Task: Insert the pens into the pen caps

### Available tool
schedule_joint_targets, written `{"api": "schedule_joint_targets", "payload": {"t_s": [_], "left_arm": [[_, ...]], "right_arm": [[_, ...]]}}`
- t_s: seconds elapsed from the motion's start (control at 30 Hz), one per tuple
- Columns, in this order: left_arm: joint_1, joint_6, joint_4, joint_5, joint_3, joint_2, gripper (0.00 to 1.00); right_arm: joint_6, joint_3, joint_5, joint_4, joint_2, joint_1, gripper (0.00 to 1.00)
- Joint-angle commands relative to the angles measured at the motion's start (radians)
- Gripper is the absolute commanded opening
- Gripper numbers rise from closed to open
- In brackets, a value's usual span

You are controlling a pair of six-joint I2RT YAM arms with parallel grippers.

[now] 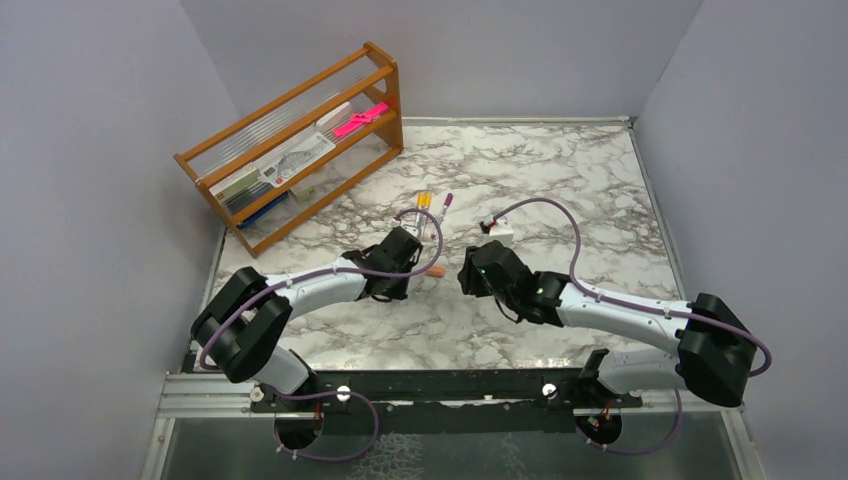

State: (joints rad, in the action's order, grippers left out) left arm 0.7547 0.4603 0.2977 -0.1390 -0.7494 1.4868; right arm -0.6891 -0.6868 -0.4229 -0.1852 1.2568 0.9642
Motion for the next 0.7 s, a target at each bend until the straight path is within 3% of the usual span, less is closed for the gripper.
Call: {"api": "schedule_joint_targets", "payload": {"t_s": [0.0, 0.23, 0.5, 0.67], "left_arm": [[0.003, 0.017, -0.023, 0.081, 0.028, -0.051, 0.03], [0.015, 0.008, -0.137, 0.158, 0.057, -0.253, 0.02], [0.02, -0.012, -0.227, 0.195, 0.086, -0.347, 0.0], [0.02, -0.022, -0.235, 0.139, 0.114, -0.371, 0.01]], "right_arm": [[-0.091, 0.026, 0.133, 0.104, -0.033, -0.04, 0.37], [-0.171, 0.001, 0.25, 0.207, -0.005, -0.081, 0.54], [-0.131, -0.089, 0.295, 0.251, 0.102, -0.081, 0.55], [-0.068, -0.146, 0.214, 0.184, 0.145, -0.085, 0.53]]}}
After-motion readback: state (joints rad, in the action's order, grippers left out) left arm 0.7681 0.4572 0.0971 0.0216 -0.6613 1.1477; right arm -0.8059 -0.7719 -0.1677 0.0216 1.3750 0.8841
